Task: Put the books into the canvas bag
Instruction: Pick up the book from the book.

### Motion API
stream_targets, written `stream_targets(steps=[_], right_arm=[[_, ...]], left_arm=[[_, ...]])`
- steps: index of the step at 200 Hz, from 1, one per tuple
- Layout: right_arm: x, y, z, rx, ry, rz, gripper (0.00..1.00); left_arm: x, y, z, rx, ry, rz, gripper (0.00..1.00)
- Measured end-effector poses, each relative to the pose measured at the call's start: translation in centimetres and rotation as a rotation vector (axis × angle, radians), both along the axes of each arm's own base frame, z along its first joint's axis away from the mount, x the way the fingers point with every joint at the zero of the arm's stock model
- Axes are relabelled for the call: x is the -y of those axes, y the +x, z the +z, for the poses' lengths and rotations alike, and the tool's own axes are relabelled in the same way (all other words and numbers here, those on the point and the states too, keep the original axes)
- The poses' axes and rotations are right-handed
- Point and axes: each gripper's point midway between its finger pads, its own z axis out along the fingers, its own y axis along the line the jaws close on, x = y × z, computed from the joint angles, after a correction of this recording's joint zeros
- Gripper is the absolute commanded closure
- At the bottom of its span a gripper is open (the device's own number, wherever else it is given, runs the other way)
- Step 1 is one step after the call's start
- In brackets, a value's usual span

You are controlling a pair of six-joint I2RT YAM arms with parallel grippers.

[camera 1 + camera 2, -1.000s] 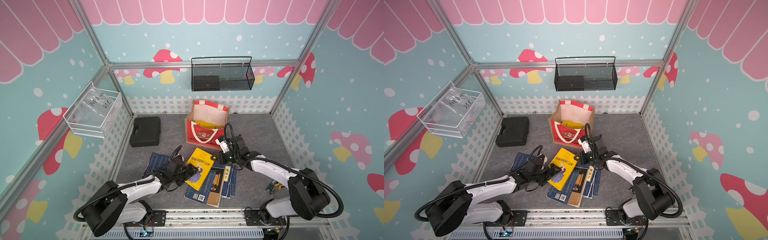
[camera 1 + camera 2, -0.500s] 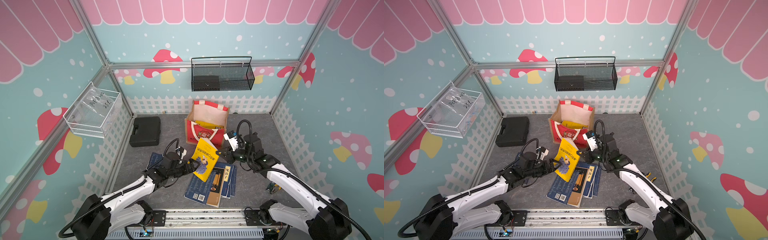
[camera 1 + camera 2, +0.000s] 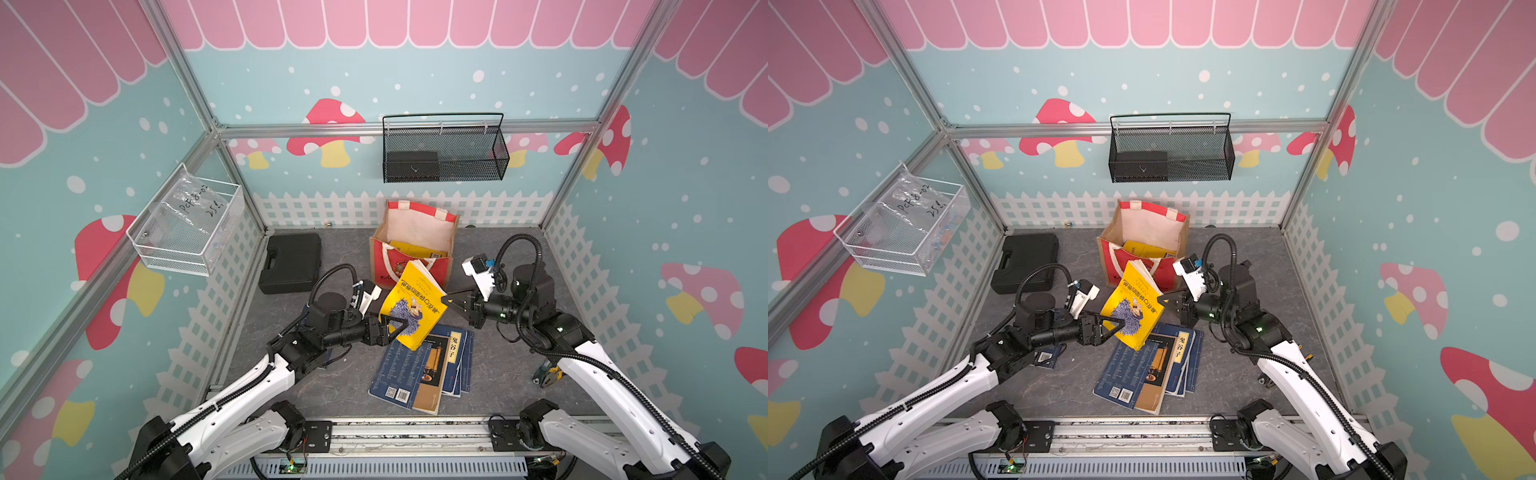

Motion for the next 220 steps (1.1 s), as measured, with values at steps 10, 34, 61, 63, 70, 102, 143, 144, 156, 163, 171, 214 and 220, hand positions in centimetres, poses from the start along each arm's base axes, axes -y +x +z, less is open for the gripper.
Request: stream_targets(steps=[10,34,61,63,70,102,143,144,156,163,171,214,220], right_arm=[[0.1,-0.2,0.4,0.005,-0.001,-0.002,1.0],[0.3,-1.0,1.2,0.0,-0.007,0.013,1.0],[0.4,-1.7,2.6,0.02,-0.009,0.039,1.0],[0.3,-1.8,2.7,0.022,-0.008,0.041,1.0],[0.3,-2.0,3.0,0.027,-0.006,0.052,1.0],[-0.2,-3.4,4.4,0.043,0.022,0.132,1.0],[-0.6,-4.8,6.4,0.069,0.063,0.208,1.0],[-0.6,-4.9,6.5,0.07,0.064,0.21,1.0],[-0.7,-5.1,7.0,0.076,0.075,0.223,1.0],[-0.7,-5.3,7.2,0.08,0.081,0.231,1.0],[-0.7,-5.4,7.4,0.082,0.088,0.238,1.0],[-0.9,-4.8,7.7,0.09,0.1,0.236,1.0],[-0.9,-4.4,7.7,0.092,0.101,0.229,1.0]], left_arm=[[-0.6,0.0,0.7,0.037,0.005,0.019,0.01],[-2.6,0.6,2.6,0.13,0.01,0.099,0.01],[-3.4,0.9,3.1,0.176,0.028,0.125,0.01],[-3.4,0.9,3.0,0.177,0.029,0.123,0.01],[-3.2,0.9,3.0,0.182,0.031,0.109,0.01],[-1.4,0.9,3.4,0.194,0.018,0.01,0.01],[1.3,0.3,4.2,0.213,-0.044,-0.14,0.02],[1.4,0.3,4.2,0.214,-0.046,-0.142,0.02],[2.1,-0.1,4.5,0.221,-0.08,-0.193,0.04],[2.5,-0.3,4.8,0.229,-0.103,-0.221,0.09],[2.8,-0.7,5.0,0.236,-0.13,-0.25,0.18],[3.6,-2.1,5.8,0.245,-0.201,-0.354,1.0],[3.6,-2.3,5.8,0.246,-0.204,-0.361,1.0]])
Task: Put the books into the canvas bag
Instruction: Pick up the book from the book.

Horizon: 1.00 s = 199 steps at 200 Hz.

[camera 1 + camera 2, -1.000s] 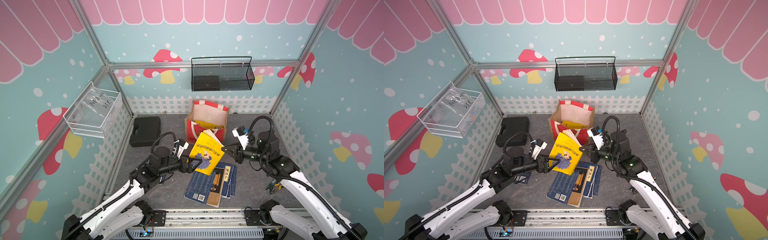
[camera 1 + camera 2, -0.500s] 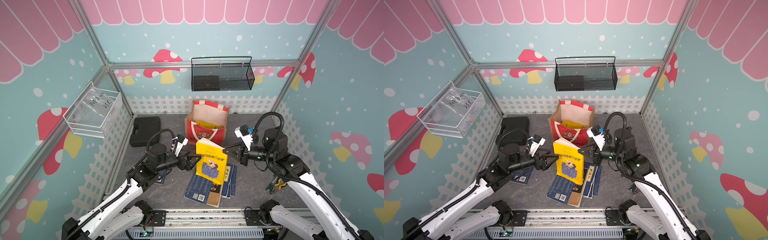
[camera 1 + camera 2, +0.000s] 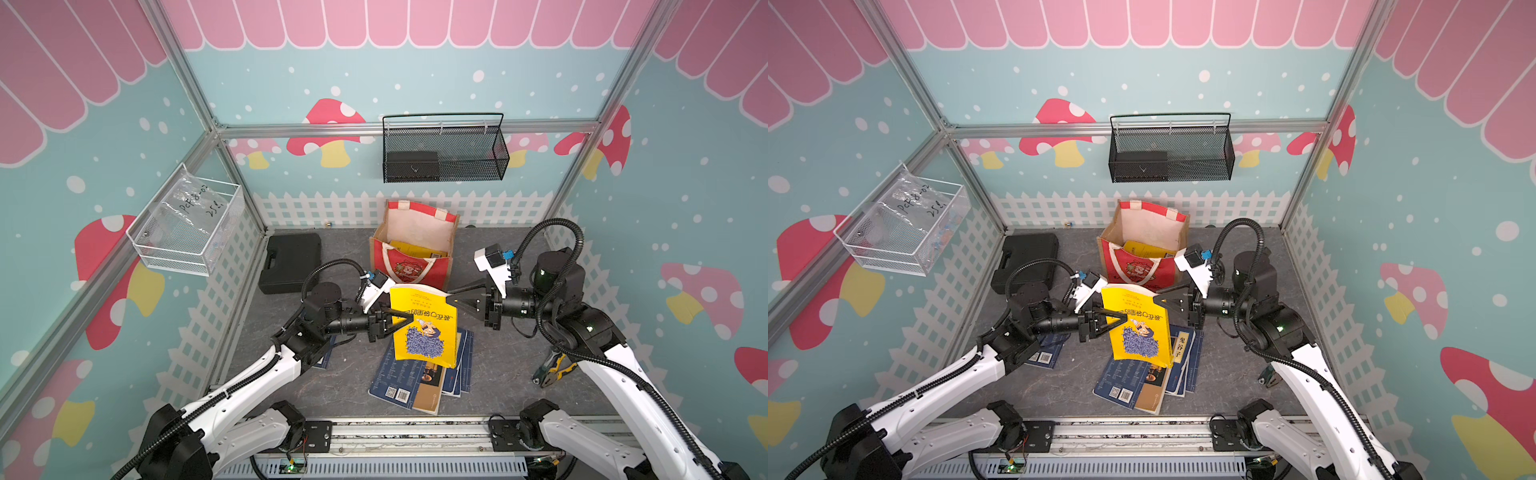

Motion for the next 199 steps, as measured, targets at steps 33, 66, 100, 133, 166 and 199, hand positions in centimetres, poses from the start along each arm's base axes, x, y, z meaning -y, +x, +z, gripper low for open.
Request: stream_targets(steps=[33,66,100,133,166,199], right_arm=[[0.0,1.0,-0.1,-0.003,0.001,-0.016,0.9],[0.2,2.4,-0.3,0.042,-0.002,-0.081,0.21],[1.7,3.2,-4.0,0.067,-0.004,-0.217,0.11],[2.1,4.6,-8.5,-0.011,0.016,-0.3,0.07],[1.9,5.8,-10.8,-0.105,0.097,-0.344,0.07],[1.1,6.9,-10.1,-0.148,0.22,-0.34,0.07]], left_arm=[[-0.2,0.0,0.1,0.001,0.003,0.011,1.0],[-1.3,0.8,0.9,0.009,-0.018,0.118,1.0],[-4.3,3.4,1.9,-0.001,-0.126,0.328,1.0],[-6.2,4.7,3.4,0.009,-0.279,0.463,1.0],[-8.1,5.3,5.8,0.042,-0.442,0.549,1.0],[-9.4,5.3,8.7,0.097,-0.57,0.589,1.0]])
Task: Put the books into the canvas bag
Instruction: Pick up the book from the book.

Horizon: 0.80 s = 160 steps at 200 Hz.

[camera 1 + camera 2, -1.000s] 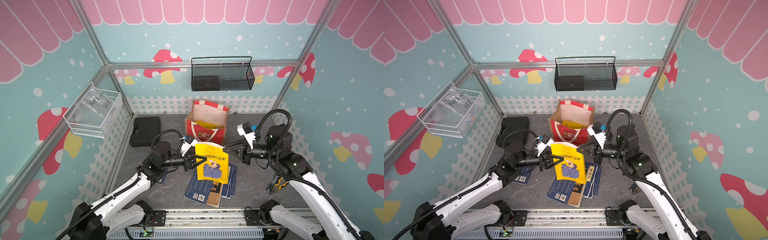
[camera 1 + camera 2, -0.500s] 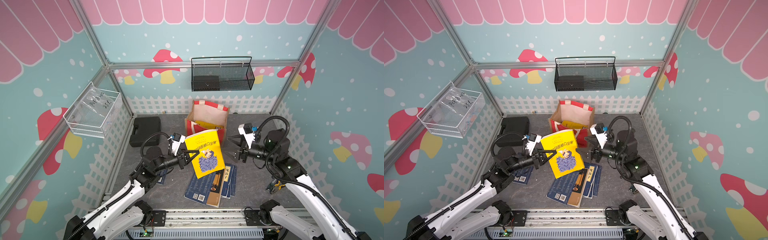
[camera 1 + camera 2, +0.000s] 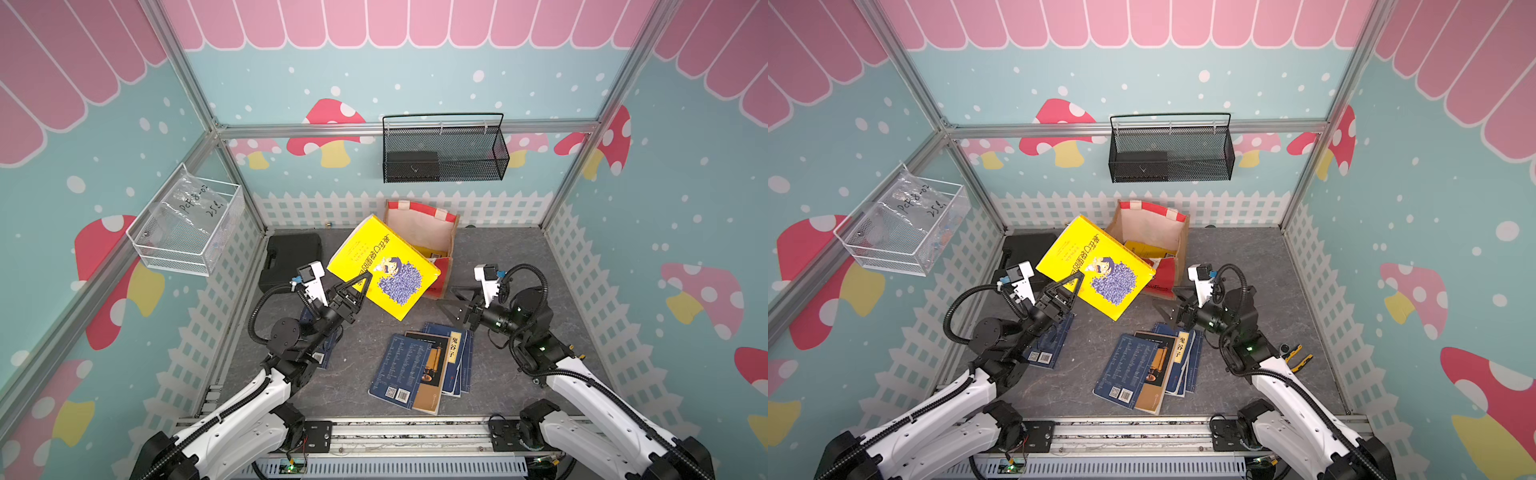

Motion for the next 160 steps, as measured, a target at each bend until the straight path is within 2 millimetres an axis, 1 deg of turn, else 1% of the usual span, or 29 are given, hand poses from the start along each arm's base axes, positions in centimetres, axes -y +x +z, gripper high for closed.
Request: stream_targets(steps=[19,32,63,93,107,115,119,129,143,152,160], right_arm=[[-0.8,0.4,1.5,0.019,0.079,0.024,0.07],[-1.6,0.4,2.4,0.034,0.128,0.056,0.07],[-4.0,0.3,3.8,0.044,0.195,0.141,0.08],[-6.2,0.0,6.3,0.093,0.244,0.208,0.14],[-6.7,0.0,7.2,0.115,0.266,0.225,0.21],[-6.9,0.2,7.6,0.123,0.276,0.23,0.26],[-7.0,0.3,7.7,0.121,0.283,0.234,0.3],[-7.3,0.4,7.9,0.131,0.29,0.241,0.45],[-7.7,0.7,8.1,0.123,0.299,0.247,0.62],[-7.7,0.8,8.1,0.113,0.303,0.251,0.79],[-7.8,0.6,8.1,0.115,0.303,0.261,0.99]], left_arm=[[-0.3,0.2,0.7,0.022,-0.036,0.011,1.0],[-0.2,0.5,0.6,0.021,-0.049,0.011,1.0],[0.1,1.1,0.2,0.008,-0.059,0.008,1.0],[0.1,1.1,0.3,0.008,-0.068,0.004,1.0],[0.0,1.1,0.4,0.01,-0.071,0.004,1.0],[0.0,1.1,0.4,0.009,-0.072,0.004,1.0],[0.0,1.1,0.4,0.009,-0.072,0.004,1.0],[0.0,1.1,0.4,0.01,-0.073,0.004,1.0],[-0.1,0.9,0.4,0.013,-0.075,0.005,1.0],[-0.2,0.8,0.3,0.013,-0.076,0.005,1.0],[-0.3,0.7,0.4,0.015,-0.078,0.009,1.0]])
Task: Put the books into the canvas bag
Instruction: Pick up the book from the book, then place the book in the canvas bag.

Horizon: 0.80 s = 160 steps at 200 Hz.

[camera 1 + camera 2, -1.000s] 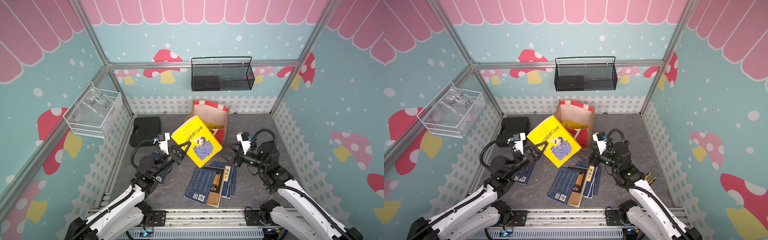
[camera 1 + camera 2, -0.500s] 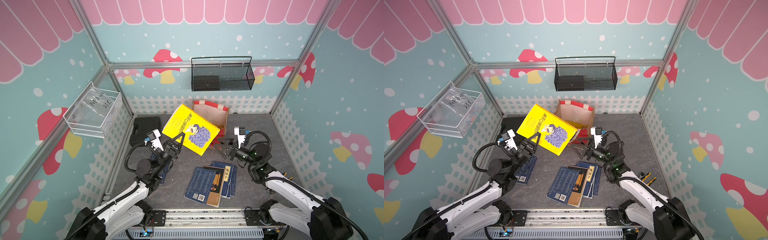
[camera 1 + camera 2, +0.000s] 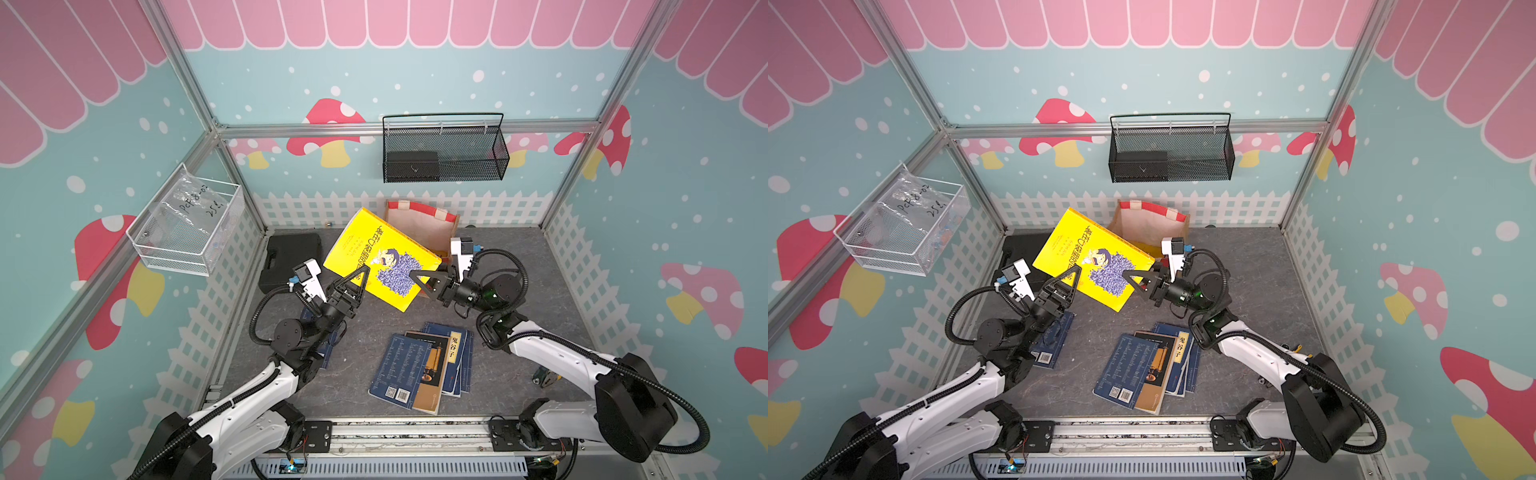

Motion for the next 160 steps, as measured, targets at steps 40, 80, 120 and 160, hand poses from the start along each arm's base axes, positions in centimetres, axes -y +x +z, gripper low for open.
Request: stream_targets(steps=[40,80,120,160], right_arm=[[-0.4,-0.3,1.6,0.009,-0.035,0.026,1.0],[3.3,4.6,4.9,-0.044,-0.113,-0.118,1.0],[8.1,9.4,7.1,-0.117,-0.207,-0.254,1.0],[10.0,12.8,4.6,-0.233,-0.338,-0.27,1.0]], left_arm=[[-0.7,-0.3,0.1,0.005,0.022,0.027,0.29],[-3.5,-1.0,0.7,0.01,0.088,0.112,0.01],[-6.1,-2.2,1.5,0.012,0.242,0.235,0.01],[-6.6,-3.2,0.4,-0.007,0.38,0.278,0.01]])
